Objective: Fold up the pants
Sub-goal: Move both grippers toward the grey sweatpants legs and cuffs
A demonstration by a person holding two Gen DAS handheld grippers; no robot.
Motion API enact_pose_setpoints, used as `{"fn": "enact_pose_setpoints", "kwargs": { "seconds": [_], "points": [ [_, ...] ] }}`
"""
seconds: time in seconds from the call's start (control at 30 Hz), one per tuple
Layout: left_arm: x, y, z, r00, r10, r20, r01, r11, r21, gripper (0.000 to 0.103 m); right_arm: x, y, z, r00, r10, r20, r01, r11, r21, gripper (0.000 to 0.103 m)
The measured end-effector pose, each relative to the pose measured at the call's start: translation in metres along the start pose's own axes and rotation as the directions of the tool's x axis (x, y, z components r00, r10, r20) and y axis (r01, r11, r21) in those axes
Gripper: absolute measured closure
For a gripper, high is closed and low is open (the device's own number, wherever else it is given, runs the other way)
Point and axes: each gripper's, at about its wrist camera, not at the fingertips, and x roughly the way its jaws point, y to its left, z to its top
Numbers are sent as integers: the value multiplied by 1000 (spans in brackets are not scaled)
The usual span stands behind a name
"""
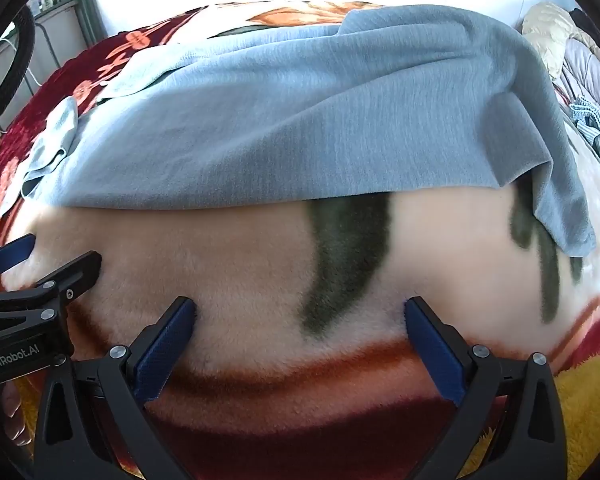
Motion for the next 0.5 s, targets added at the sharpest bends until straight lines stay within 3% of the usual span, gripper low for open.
{"fn": "enact_pose_setpoints", "kwargs": {
  "seconds": [0.3,0.4,0.5],
  "points": [
    [0,5,10,999,-31,-18,32,999,43,0,-7,-7,10,998,58,-40,-57,998,15,1],
    [-17,17,18,999,-32,14,31,998,61,1,-19,-24,21,992,120,-49,-115,989,88,12],
    [-34,27,19,998,-11,59,7,998,70,1,-35,-44,39,992,122,-28,-117,986,119,13]
  ]
}}
